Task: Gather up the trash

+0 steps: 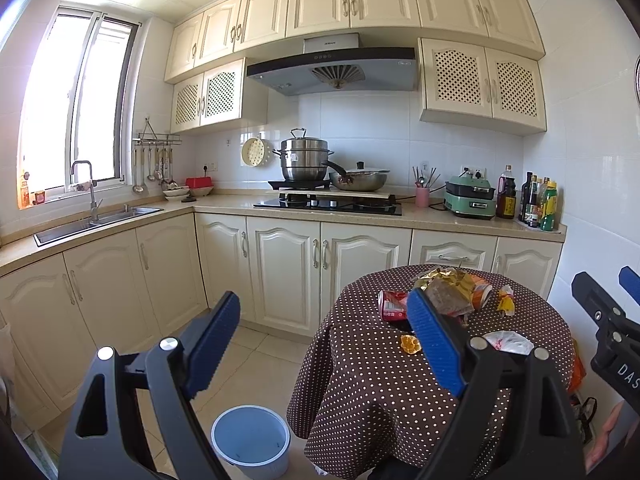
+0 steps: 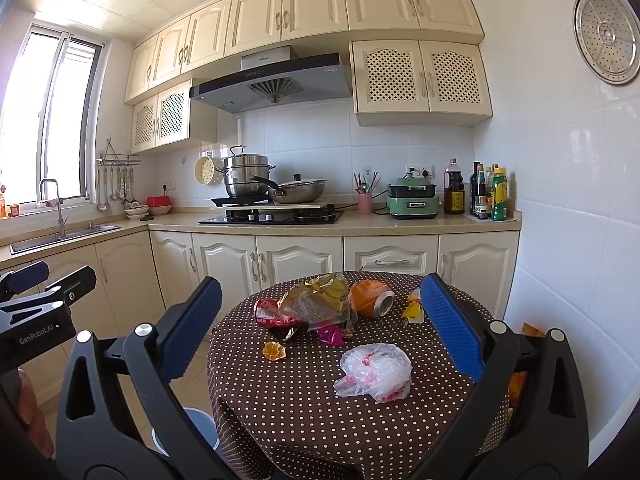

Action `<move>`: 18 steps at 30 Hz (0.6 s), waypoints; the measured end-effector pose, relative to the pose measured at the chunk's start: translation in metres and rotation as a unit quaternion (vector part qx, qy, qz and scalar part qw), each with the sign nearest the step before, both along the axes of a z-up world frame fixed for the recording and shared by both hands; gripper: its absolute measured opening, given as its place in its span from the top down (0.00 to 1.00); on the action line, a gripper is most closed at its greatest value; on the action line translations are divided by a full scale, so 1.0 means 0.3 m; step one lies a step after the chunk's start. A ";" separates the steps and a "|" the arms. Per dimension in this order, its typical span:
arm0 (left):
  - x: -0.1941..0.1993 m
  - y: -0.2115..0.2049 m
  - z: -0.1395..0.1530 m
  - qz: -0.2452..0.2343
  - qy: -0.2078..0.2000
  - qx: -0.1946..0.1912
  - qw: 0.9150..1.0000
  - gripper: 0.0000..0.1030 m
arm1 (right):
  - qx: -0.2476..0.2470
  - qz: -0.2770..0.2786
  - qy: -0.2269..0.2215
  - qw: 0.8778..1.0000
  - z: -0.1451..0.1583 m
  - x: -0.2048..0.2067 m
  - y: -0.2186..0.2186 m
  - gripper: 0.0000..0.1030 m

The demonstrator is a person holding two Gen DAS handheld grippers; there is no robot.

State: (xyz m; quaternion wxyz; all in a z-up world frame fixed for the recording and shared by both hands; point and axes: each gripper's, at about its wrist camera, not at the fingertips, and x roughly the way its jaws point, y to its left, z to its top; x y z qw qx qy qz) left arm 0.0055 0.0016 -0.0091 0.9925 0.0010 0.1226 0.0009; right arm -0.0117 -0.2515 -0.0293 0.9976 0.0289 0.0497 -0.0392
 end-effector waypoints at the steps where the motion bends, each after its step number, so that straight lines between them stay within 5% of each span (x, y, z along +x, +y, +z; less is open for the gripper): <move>1: 0.000 0.001 0.000 0.000 0.000 0.000 1.000 0.19 | -0.001 -0.001 0.002 1.000 -0.001 0.006 0.004 0.06; 18: 0.004 0.019 -0.003 -0.002 0.002 -0.004 1.000 0.19 | -0.002 -0.001 0.003 1.000 0.018 0.011 0.015 0.06</move>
